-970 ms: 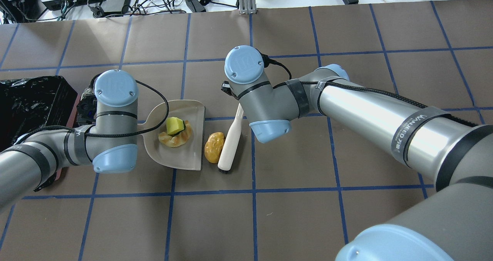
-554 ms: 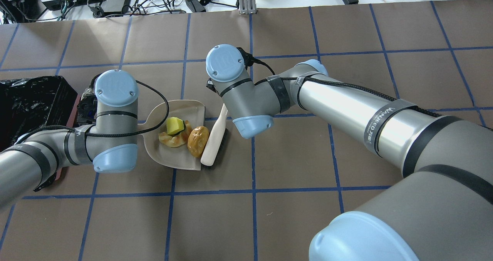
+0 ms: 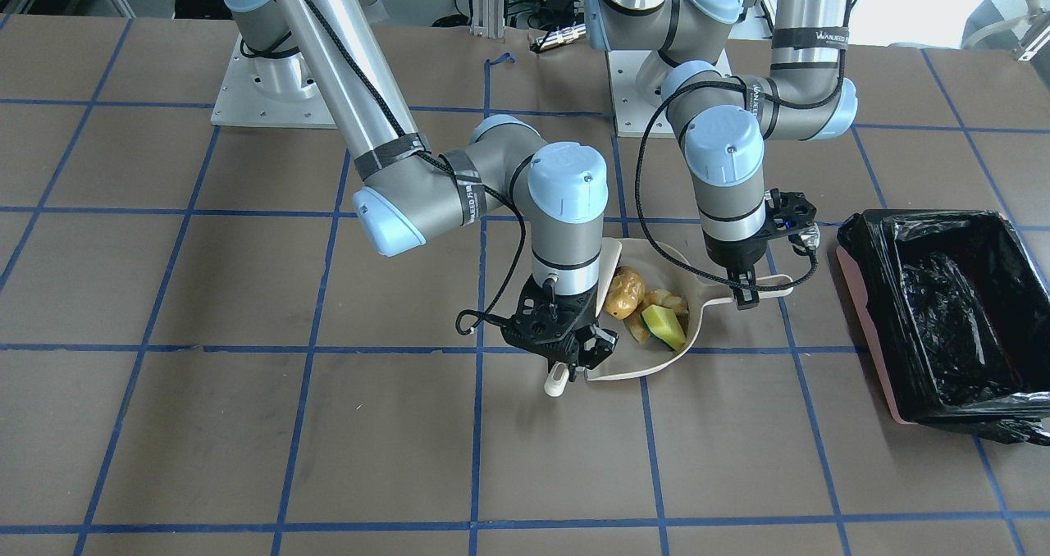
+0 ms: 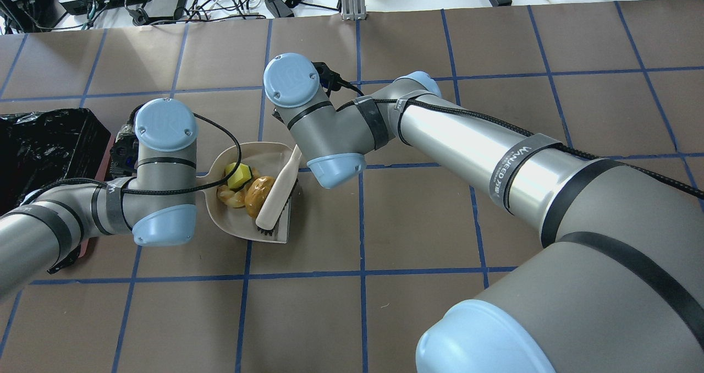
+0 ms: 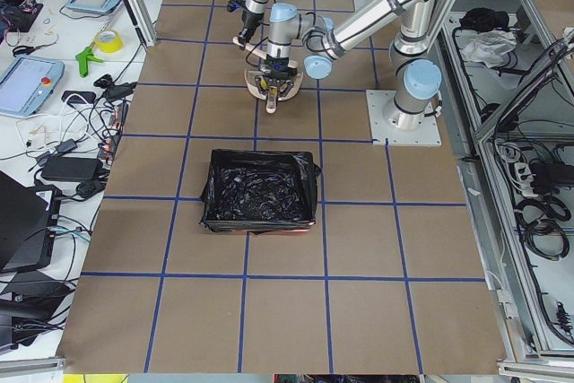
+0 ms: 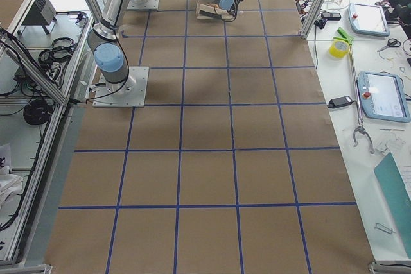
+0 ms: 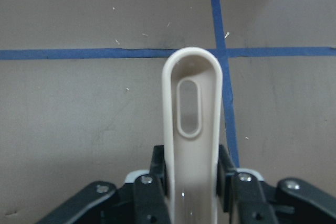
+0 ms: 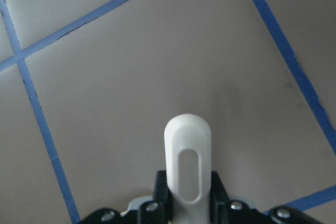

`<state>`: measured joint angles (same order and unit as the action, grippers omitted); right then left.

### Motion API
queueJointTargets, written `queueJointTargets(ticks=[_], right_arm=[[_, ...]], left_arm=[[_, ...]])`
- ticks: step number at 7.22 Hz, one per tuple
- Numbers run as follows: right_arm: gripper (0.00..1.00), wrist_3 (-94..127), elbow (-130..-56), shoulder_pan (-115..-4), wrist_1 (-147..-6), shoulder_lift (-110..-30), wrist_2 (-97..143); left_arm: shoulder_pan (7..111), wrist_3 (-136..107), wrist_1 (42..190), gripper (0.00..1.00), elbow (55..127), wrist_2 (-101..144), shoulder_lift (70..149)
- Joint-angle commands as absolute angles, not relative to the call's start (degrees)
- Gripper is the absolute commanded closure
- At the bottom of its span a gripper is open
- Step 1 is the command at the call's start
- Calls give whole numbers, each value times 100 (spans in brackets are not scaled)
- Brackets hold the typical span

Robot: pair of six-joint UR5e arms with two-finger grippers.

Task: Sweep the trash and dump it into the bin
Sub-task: 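Sweep the golden lump into the dustpan with the right gripper's brush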

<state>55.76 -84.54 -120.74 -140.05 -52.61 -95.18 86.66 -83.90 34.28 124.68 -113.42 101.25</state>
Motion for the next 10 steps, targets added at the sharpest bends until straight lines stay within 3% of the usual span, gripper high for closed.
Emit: queueJointTargets(ticks=[1, 10], right_arm=[[100, 5862, -8403, -12208, -13992, -5186, -9527], [100, 4587, -8578, -12085, -13588, -5388, -9905]], left_arm=[[8666, -8394, 3428, 100, 12463, -11338, 10125], [8666, -8411, 3428, 100, 12445, -11277, 10169]])
